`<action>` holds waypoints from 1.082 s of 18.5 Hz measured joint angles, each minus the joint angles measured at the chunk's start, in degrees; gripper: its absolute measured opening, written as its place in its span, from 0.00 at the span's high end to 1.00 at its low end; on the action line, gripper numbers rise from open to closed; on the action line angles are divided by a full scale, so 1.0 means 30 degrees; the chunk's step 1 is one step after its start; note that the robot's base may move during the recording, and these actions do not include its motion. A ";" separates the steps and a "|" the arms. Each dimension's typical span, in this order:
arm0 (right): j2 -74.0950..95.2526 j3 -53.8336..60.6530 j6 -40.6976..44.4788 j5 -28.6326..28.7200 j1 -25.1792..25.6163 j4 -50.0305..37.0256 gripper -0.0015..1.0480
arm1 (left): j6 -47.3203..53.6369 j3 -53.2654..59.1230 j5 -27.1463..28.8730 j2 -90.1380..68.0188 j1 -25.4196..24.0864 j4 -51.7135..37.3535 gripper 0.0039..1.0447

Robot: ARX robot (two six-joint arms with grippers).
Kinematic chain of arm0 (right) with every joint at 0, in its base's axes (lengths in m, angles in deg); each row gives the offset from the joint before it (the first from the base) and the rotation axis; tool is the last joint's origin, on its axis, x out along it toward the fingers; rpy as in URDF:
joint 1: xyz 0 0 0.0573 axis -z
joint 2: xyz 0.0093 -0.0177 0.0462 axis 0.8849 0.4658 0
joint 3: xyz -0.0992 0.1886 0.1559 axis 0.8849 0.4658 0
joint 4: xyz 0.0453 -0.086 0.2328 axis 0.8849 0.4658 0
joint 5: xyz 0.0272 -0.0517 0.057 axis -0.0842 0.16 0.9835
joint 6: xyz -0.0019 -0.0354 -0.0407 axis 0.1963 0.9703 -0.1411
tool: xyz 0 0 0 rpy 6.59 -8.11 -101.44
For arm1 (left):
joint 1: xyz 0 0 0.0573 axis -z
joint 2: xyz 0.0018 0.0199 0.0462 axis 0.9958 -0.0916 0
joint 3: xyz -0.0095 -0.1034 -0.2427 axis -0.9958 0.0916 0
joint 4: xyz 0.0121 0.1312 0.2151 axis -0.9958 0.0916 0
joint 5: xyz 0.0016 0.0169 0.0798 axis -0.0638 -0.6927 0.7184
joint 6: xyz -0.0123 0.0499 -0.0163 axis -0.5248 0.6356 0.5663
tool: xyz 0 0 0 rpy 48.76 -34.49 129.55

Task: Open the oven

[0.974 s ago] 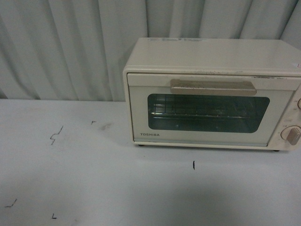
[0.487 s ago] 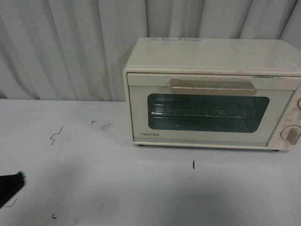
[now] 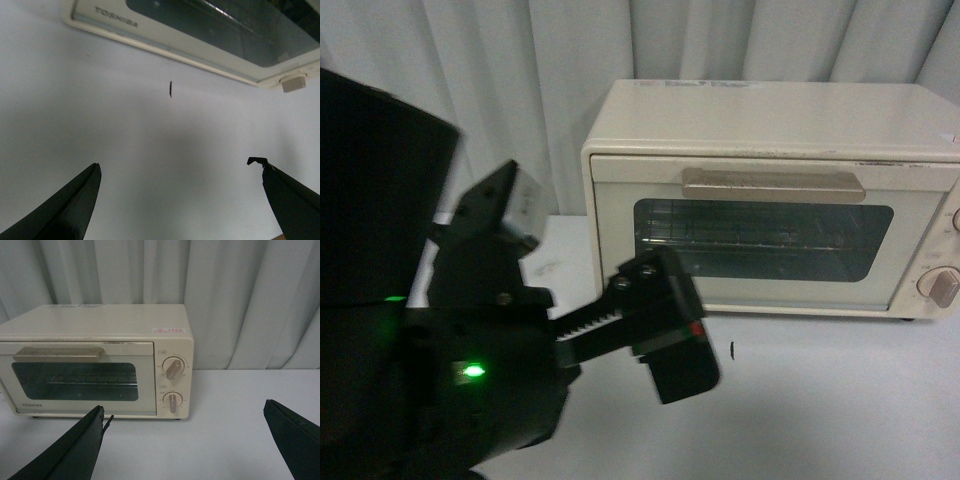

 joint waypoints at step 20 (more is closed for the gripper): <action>0.0000 0.0000 0.0000 0.0000 0.0000 0.0000 0.06 | -0.5792 -0.2965 0.1545 -0.7730 0.3147 -0.4146 0.06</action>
